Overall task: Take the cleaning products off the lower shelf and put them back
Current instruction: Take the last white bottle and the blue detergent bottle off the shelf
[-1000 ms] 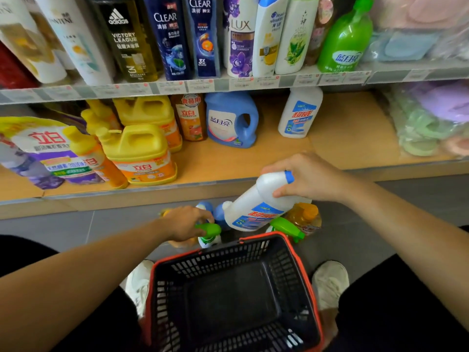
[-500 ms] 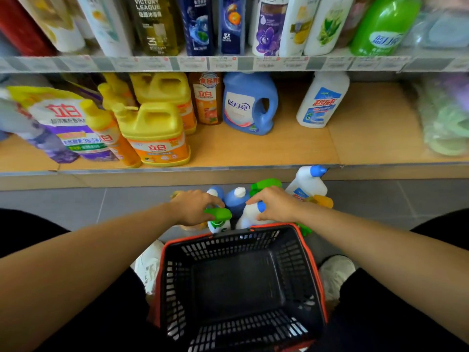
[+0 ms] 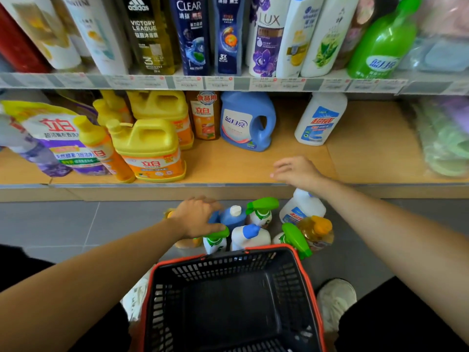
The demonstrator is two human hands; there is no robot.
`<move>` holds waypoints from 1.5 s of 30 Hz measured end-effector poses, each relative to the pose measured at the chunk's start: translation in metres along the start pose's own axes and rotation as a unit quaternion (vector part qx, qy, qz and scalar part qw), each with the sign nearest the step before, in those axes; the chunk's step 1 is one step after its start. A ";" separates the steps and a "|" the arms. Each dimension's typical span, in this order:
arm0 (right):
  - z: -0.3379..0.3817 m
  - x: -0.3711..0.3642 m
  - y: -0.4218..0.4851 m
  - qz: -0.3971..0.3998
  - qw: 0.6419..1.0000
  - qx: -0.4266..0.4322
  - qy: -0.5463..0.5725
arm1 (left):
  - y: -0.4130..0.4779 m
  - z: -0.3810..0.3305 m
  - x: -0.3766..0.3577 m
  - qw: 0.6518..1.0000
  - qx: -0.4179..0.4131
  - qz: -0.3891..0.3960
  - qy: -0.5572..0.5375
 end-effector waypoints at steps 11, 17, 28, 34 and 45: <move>0.016 0.001 0.126 -0.089 0.993 0.045 0.059 | 0.008 -0.007 -0.038 0.982 0.084 -0.167 0.036; 0.014 -0.020 0.146 -0.153 0.970 0.078 0.174 | 0.011 -0.007 -0.039 0.980 0.080 -0.173 0.050; 0.014 -0.072 0.080 -0.036 0.948 0.075 0.308 | 0.011 -0.008 -0.039 0.981 0.084 -0.168 0.047; 0.018 -0.053 0.045 -0.037 0.955 0.093 0.278 | 0.010 -0.007 -0.041 0.981 0.072 -0.176 0.042; 0.048 0.014 -0.002 -0.083 0.985 0.140 0.061 | 0.017 -0.001 -0.019 0.987 0.115 -0.052 -0.100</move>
Point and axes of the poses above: each hand's wrist, its own y-axis towards the middle knuckle, its own x-axis out of the back of the hand, z = x × y, the point moved 2 cm from there along y, towards the middle knuckle, and after that the axes turned 4 degrees about -z, right-handed, at the moved point
